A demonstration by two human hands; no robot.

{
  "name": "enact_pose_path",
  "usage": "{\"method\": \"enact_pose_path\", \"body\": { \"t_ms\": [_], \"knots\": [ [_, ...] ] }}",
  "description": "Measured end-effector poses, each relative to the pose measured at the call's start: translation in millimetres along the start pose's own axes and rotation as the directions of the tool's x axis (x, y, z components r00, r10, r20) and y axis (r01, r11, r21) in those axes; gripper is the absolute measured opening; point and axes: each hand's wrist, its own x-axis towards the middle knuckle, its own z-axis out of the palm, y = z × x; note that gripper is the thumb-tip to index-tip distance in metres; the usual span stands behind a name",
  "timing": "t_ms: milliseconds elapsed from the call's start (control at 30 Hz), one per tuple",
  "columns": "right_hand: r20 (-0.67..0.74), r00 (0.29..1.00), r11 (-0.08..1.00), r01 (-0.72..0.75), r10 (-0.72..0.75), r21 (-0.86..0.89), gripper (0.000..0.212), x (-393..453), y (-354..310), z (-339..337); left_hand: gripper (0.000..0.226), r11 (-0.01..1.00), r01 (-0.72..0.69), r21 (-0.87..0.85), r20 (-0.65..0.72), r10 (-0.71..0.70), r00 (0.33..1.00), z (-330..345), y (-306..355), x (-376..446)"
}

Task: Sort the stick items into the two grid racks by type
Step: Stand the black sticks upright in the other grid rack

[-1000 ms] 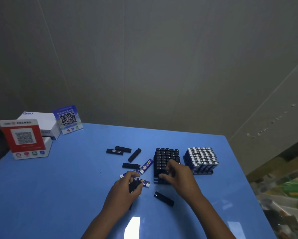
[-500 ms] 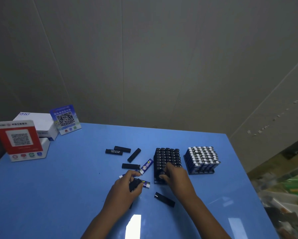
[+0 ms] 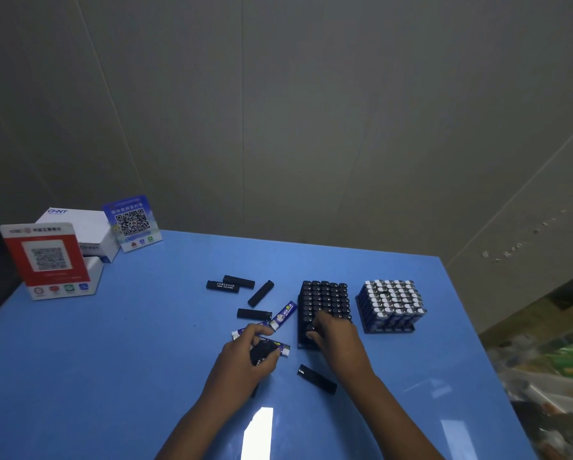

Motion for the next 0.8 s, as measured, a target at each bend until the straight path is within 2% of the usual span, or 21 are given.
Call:
{"method": "enact_pose_path", "body": {
  "t_ms": [100, 200, 267, 333, 400, 500, 600, 800],
  "knots": [
    [-0.028, 1.000, 0.996, -0.013, 0.015, 0.087, 0.014, -6, 6, -5, 0.029, 0.999, 0.002, -0.035, -0.008, -0.003, 1.000, 4, 3, -2],
    [-0.059, 0.998, 0.937, -0.012, 0.035, 0.348, 0.007, -17, 3, -22, 0.033, 0.998, 0.000, -0.058, -0.004, -0.001, 1.000, 11, 9, -2],
    [0.003, 1.000, 0.844, -0.022, 0.025, 0.536, 0.008, -24, -2, -39, 0.036, 0.999, -0.014, -0.038, 0.001, 0.014, 1.000, 18, 16, -1],
    [0.116, 0.991, 0.785, -0.016, -0.072, 0.619, 0.010, -31, -4, -53, 0.037, 0.999, -0.026, -0.030, 0.019, 0.026, 0.999, 26, 24, -2],
    [0.177, 0.971, 0.753, 0.004, -0.160, 0.658, 0.007, -36, -5, -65, 0.037, 0.999, -0.039, -0.022, 0.039, 0.039, 0.998, 35, 32, -3],
    [0.163, 0.967, 0.724, 0.029, -0.194, 0.690, 0.008, -40, 0, -74, 0.038, 0.998, -0.048, 0.036, 0.048, 0.047, 0.998, 52, 45, -4],
    [0.132, 0.974, 0.737, 0.048, -0.184, 0.674, 0.013, -45, 10, -77, 0.037, 0.990, -0.045, 0.132, 0.023, 0.043, 0.999, 68, 60, -6],
    [0.157, 0.962, 0.791, 0.085, -0.223, 0.606, 0.010, -47, 39, -86, 0.035, 0.984, -0.040, 0.176, 0.028, 0.035, 0.999, 103, 78, -16]
  ]
}}
